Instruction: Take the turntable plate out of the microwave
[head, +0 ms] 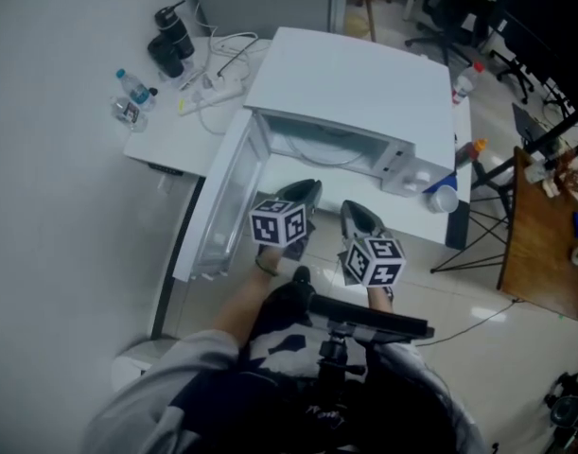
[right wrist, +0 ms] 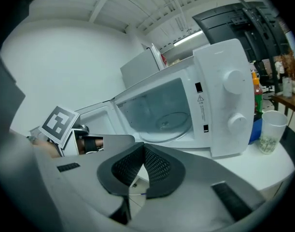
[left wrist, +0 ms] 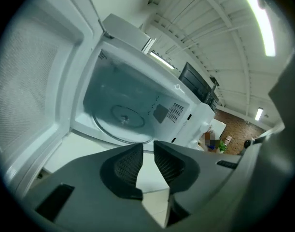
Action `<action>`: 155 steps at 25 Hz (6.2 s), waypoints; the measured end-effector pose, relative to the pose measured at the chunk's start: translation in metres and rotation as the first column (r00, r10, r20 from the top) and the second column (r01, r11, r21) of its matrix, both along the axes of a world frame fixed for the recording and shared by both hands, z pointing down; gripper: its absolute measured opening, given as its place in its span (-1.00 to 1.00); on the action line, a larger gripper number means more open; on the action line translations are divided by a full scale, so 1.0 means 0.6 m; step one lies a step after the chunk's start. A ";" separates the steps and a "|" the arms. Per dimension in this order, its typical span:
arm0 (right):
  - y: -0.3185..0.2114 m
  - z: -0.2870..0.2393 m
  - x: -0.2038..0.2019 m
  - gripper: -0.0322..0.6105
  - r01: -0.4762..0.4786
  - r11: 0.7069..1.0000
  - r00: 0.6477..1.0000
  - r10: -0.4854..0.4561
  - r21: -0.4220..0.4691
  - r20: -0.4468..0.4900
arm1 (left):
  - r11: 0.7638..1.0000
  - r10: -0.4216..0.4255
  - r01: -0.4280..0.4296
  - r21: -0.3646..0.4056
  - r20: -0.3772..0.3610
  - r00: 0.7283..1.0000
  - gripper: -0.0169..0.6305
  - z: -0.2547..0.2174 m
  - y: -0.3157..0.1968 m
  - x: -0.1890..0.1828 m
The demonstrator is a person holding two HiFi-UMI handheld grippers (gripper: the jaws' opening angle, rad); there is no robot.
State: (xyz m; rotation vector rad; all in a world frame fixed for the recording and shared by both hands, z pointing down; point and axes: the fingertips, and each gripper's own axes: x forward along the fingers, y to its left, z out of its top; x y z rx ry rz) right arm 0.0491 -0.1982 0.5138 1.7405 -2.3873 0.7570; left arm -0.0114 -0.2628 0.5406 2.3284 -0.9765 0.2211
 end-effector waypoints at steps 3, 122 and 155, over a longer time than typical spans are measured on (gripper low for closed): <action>-0.023 0.007 0.007 -0.87 -0.034 0.999 0.999 0.033 -0.015 -0.006 | 0.997 0.049 -0.048 -0.068 0.016 0.999 -0.58 0.034 -0.030 0.010; -0.142 0.111 -0.004 -0.62 0.092 0.978 0.837 0.026 -0.188 0.546 | 0.922 -0.275 0.090 -0.376 -0.476 0.835 -0.73 0.094 -0.111 -0.037; 0.039 0.033 -0.016 -0.58 0.094 0.995 0.866 -0.062 -0.039 0.495 | 0.981 -0.160 0.076 -0.176 -0.533 0.831 -0.72 -0.006 0.066 -0.049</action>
